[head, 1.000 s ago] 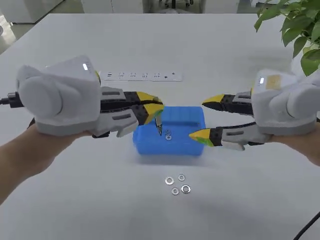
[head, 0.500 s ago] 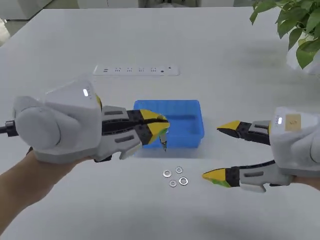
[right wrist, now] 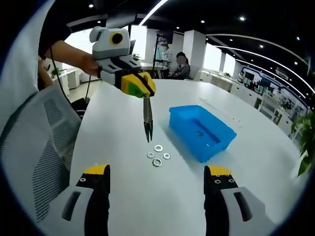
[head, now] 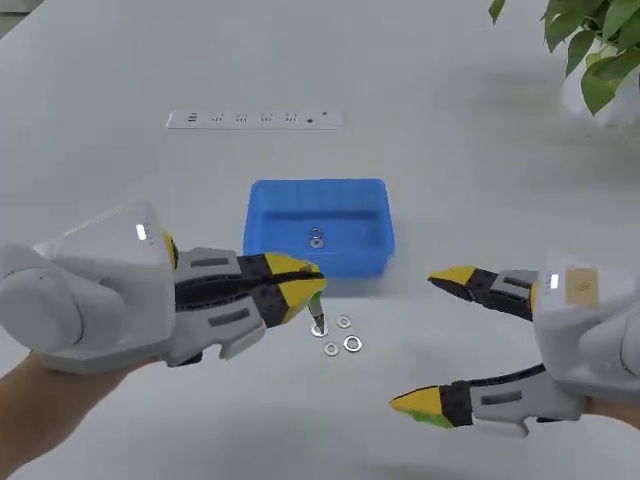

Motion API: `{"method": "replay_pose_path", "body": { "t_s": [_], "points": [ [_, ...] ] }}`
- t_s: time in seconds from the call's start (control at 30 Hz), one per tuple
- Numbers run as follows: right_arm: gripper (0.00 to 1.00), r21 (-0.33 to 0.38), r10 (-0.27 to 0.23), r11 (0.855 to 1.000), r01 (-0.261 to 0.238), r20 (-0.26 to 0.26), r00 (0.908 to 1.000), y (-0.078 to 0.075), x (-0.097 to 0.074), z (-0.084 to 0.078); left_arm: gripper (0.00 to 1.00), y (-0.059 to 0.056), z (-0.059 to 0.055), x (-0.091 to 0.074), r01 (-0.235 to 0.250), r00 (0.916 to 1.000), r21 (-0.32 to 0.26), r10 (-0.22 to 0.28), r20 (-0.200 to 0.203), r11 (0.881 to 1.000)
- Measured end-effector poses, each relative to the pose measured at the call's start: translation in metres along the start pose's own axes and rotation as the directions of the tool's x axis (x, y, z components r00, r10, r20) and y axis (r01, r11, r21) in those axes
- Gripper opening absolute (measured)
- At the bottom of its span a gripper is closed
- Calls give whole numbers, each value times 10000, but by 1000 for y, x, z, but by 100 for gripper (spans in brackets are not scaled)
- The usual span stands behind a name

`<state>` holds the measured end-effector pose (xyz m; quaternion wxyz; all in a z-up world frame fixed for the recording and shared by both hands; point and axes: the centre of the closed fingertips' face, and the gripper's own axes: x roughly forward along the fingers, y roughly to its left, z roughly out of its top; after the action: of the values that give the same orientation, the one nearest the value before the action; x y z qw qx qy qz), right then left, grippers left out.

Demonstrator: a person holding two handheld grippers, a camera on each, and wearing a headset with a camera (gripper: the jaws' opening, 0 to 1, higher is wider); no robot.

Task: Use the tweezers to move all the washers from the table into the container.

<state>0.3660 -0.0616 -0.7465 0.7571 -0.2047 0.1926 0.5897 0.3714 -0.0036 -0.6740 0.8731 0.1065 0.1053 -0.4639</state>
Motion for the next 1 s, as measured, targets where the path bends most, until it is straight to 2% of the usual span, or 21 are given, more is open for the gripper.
{"method": "replay_pose_path", "body": {
  "t_s": [0.17, 0.27, 0.4, 0.67, 1.0],
  "points": [
    [87, 199, 347, 9992, -350, 152, 9993, 12, 2, 0, 5, -6, -3, 3, 261, 9995, -130, -259, 177, 9996],
    [92, 169, 592, 9981, -596, 218, 9980, 19, 4, 2, 5, -5, -4, 6, 284, 9992, -321, -275, 290, 9991],
    [97, 314, 885, 9955, -899, 430, 9951, 27, 5, 6, 5, -4, -7, 9, 354, 9991, -290, -347, 250, 9990],
    [98, 342, 1163, 9924, -1181, 495, 9920, 33, 12, 8, 5, -7, -13, 13, 639, 9979, -244, -637, 66, 9977],
    [95, 575, 1278, 9898, -1305, 488, 9906, 38, 14, 4, 5, -2, -18, 14, 613, 9981, -192, -613, 15, 9979]
  ]
}}
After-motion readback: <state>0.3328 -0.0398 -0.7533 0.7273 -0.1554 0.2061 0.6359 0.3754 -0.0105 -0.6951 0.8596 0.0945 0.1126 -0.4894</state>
